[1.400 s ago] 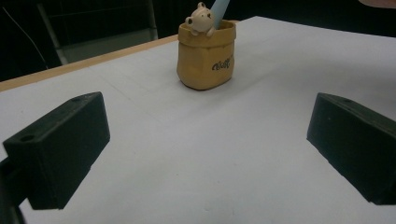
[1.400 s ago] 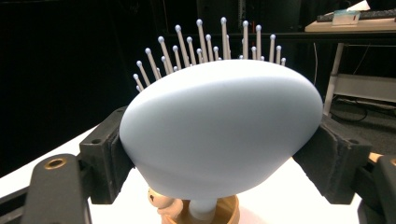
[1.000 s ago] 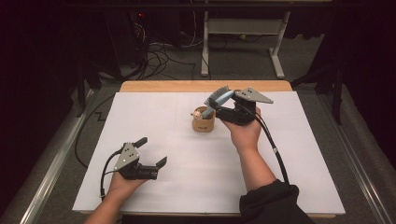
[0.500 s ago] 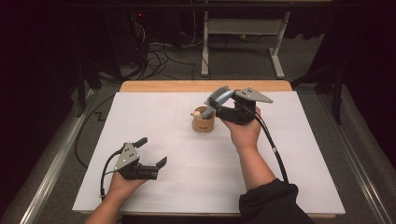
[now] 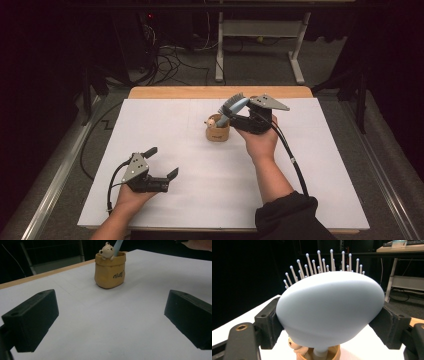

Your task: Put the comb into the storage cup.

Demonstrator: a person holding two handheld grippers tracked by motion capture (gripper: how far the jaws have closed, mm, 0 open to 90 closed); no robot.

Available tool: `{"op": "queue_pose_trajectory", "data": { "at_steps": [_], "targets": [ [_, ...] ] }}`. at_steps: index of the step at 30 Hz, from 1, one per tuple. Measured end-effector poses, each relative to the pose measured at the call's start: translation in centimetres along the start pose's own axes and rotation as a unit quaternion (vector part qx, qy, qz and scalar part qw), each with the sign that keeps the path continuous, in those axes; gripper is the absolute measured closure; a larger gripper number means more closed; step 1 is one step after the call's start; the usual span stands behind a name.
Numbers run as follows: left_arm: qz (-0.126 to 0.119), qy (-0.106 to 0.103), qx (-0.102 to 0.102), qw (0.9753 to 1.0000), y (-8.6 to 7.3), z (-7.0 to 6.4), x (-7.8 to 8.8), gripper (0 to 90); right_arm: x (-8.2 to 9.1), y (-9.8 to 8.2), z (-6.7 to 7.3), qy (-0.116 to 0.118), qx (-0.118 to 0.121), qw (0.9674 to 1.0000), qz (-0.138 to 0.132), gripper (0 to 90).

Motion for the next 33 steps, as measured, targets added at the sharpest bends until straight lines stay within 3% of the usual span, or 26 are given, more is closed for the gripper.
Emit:
{"op": "queue_pose_trajectory", "data": {
  "at_steps": [33],
  "targets": [
    [0.0, 0.001, -0.005, 1.0, 0.0, -0.14, 0.12, 0.0, 0.01, 0.08, -0.48, -0.008, -0.018, 0.9998, 0.005, 20.2]
  ]
}}
Point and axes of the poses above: each handheld gripper's, and its own axes: x roughly backward along the jaws, y roughly out of its top, z roughly to its left, the point moved 5 cm from there along -x, roughly forward along the jaws, and after that the axes turned 6 degrees about y, right-handed, at the moved point
